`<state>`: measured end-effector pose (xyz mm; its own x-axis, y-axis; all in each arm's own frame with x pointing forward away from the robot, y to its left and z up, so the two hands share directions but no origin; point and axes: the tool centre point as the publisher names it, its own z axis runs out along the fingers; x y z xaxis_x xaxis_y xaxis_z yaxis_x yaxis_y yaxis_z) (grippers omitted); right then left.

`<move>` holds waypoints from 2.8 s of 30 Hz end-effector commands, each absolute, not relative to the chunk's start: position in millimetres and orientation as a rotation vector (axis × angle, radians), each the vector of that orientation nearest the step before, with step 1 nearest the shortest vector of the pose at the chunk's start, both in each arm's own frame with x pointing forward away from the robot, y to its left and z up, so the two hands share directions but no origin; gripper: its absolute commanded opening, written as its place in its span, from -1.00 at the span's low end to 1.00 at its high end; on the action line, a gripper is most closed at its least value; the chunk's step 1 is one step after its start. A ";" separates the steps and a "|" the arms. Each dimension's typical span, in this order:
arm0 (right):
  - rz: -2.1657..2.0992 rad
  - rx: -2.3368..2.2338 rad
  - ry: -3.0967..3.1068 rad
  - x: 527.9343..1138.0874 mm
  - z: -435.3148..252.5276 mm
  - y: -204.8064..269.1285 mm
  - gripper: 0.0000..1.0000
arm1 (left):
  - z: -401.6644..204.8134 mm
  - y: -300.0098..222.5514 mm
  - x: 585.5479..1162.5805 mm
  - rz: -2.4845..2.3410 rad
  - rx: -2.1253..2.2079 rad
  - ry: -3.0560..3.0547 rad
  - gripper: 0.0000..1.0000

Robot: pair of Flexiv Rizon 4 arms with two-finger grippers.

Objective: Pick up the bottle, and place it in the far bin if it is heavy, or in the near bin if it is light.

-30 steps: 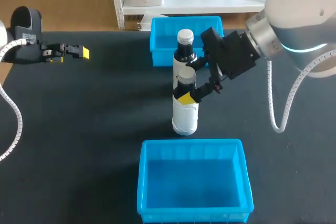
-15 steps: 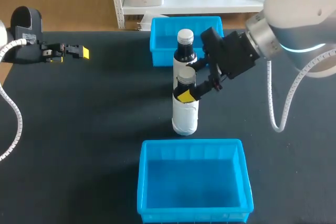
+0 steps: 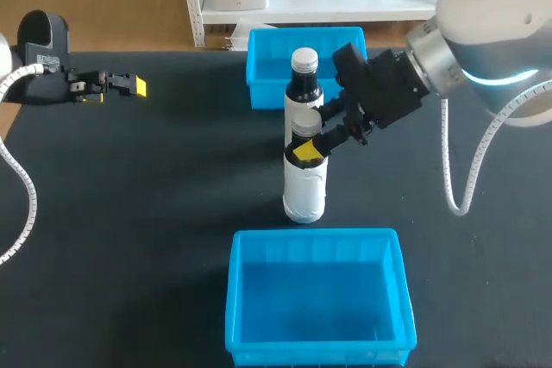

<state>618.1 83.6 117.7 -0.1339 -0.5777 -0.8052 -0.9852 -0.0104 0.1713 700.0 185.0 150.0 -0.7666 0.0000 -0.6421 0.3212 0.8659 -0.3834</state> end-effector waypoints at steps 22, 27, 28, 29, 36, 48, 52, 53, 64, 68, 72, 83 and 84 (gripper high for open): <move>1.026 -1.619 1.749 614.0 115.8 81.0 -1.00 | 150.0 185.0 700.0 -0.636 0.231 2.374 1.00; 1.025 -1.620 1.744 613.4 116.4 80.8 -1.00 | 150.0 185.0 700.0 -0.636 0.231 2.374 1.00; 1.025 -1.620 1.742 613.3 116.7 80.7 -1.00 | 150.0 185.0 700.0 -0.636 0.231 2.374 1.00; 1.024 -1.620 1.741 613.2 117.2 80.7 -1.00 | 150.0 185.0 700.0 -0.636 0.231 2.374 1.00; 1.007 -1.623 1.721 614.6 125.8 79.8 -1.00 | 150.0 185.0 700.0 -0.636 0.231 2.374 1.00; 0.945 -1.625 1.678 619.8 149.1 73.1 -1.00 | 150.0 185.0 700.0 -0.636 0.231 2.374 1.00; 0.921 -1.617 1.653 621.8 157.7 68.2 -1.00 | 150.0 185.0 700.0 -0.636 0.231 2.374 1.00; 0.915 -1.615 1.646 622.3 159.8 66.9 -1.00 | 150.0 185.0 700.0 -0.636 0.231 2.374 1.00; 0.833 -1.612 1.644 630.8 180.9 44.6 -1.00 | 150.0 185.0 700.0 -0.636 0.231 2.374 1.00; 0.808 -1.613 1.658 634.5 186.6 33.0 -1.00 | 150.0 185.0 700.0 -0.636 0.231 2.374 1.00; 0.793 -1.605 1.672 639.2 191.4 20.5 -1.00 | 150.0 185.0 700.0 -0.636 0.231 2.374 1.00; 0.762 -1.571 1.693 653.8 203.2 -13.9 -1.00 | 150.0 185.0 700.0 -0.636 0.231 2.374 1.00; 0.760 -1.567 1.693 654.7 204.4 -16.6 -1.00 | 150.0 185.0 700.0 -0.636 0.231 2.374 1.00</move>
<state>656.7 -8.9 198.3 -0.0264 -0.5886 -0.8080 -0.9945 0.0974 -0.0384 700.0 185.0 150.0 -0.7666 0.0000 -0.6421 0.3212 0.8659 -0.3834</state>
